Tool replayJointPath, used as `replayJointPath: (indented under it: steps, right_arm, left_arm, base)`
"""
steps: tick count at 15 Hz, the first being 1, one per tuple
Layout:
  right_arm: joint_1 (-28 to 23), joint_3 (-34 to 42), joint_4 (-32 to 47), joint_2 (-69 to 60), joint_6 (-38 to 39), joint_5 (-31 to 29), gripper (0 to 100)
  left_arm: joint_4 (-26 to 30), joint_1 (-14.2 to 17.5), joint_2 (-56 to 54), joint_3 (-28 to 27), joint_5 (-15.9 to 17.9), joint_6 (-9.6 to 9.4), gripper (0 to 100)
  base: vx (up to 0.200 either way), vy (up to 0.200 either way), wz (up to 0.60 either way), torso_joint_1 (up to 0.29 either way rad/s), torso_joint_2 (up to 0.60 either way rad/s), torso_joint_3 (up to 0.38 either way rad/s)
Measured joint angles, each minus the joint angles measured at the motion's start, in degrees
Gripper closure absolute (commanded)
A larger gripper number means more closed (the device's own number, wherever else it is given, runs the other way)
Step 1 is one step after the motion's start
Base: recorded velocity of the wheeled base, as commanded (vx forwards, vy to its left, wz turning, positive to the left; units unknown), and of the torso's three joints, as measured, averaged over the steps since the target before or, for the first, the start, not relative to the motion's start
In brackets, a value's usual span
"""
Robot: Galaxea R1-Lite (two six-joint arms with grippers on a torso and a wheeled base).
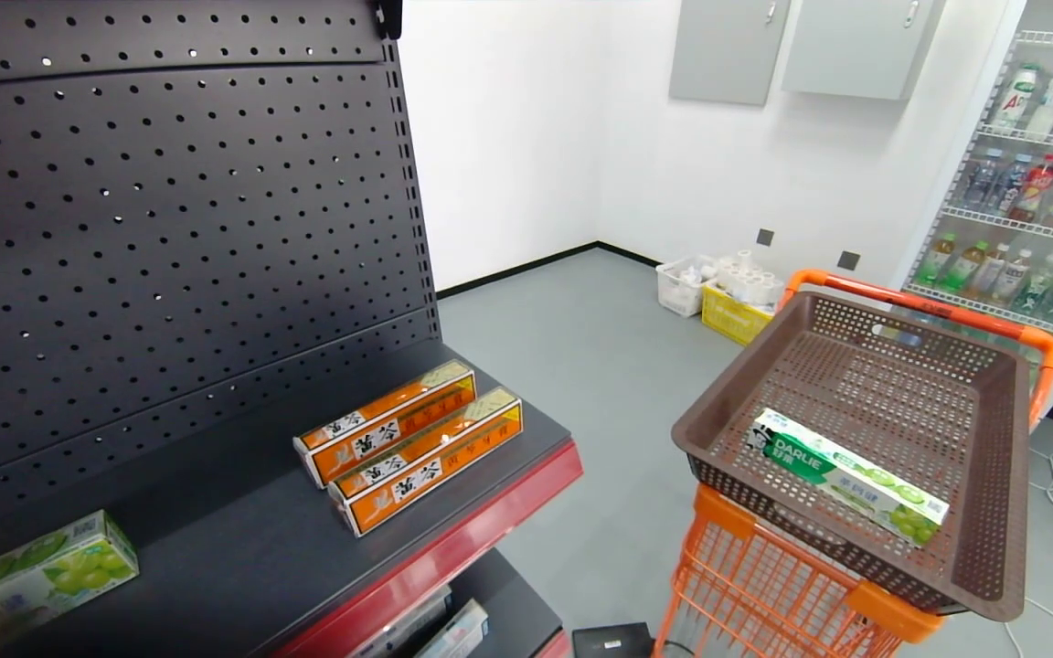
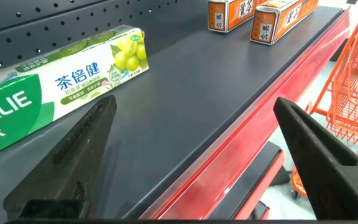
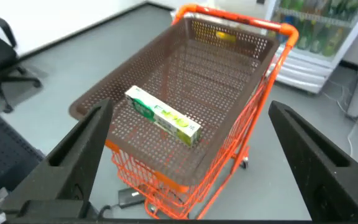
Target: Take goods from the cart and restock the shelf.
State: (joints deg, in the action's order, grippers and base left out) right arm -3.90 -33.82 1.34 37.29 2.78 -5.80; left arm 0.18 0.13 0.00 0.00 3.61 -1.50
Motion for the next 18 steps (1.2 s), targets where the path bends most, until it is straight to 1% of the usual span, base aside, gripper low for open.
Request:
replayJointPath:
  steps: [2, 3, 4, 6, 10, 12, 14, 18]
  right_arm:
    - [-0.20, -1.35, -5.41, 9.45, -1.72, 0.83, 0]
    - [-0.23, -1.95, -7.13, 13.42, -3.56, 2.19, 0]
    - [-0.30, -2.93, -7.80, 16.79, -5.45, 5.25, 0]
    - [-0.43, -5.60, -7.00, 22.05, -8.35, 9.06, 0]
    - [-2.55, -11.76, -6.34, 32.33, -18.85, 13.35, 0]
    - [-3.86, -15.38, -5.55, 37.71, -24.59, 14.93, 0]
    - [-5.79, -18.49, -2.82, 42.80, -30.50, 16.09, 0]
    - [-7.80, -22.69, -1.07, 51.58, -35.54, 16.64, 0]
  left_arm:
    - [0.00, 0.00, 0.00, 0.00, -0.02, 0.00, 0]
    - [0.00, 0.00, 0.00, 0.00, -0.02, 0.00, 0]
    - [-0.02, 0.05, 0.02, 0.00, -0.02, 0.02, 0]
    - [0.00, 0.05, 0.00, 0.00, -0.02, 0.00, 0]
    - [0.00, 0.05, 0.00, 0.00, -0.02, 0.00, 0]
    - [-0.02, 0.05, 0.00, 0.00, 0.00, 0.00, 0]
    - [0.00, 0.02, 0.00, 0.00, 0.00, 0.00, 0]
    - [0.00, 0.00, 0.00, 0.00, -0.02, 0.00, 0]
  base:
    - [0.000, 0.000, 0.00, 0.000, 0.00, 0.000]
    - [0.000, 0.000, 0.00, 0.000, 0.00, 0.000]
    - [0.000, 0.000, 0.00, 0.000, 0.00, 0.000]
    - [0.000, 0.000, 0.00, 0.000, 0.00, 0.000]
    - [0.000, 0.000, 0.00, 0.000, 0.00, 0.000]
    - [0.000, 0.000, 0.00, 0.000, 0.00, 0.000]
    - [0.000, 0.000, 0.00, 0.000, 0.00, 0.000]
    - [0.000, 0.000, 0.00, 0.000, 0.00, 0.000]
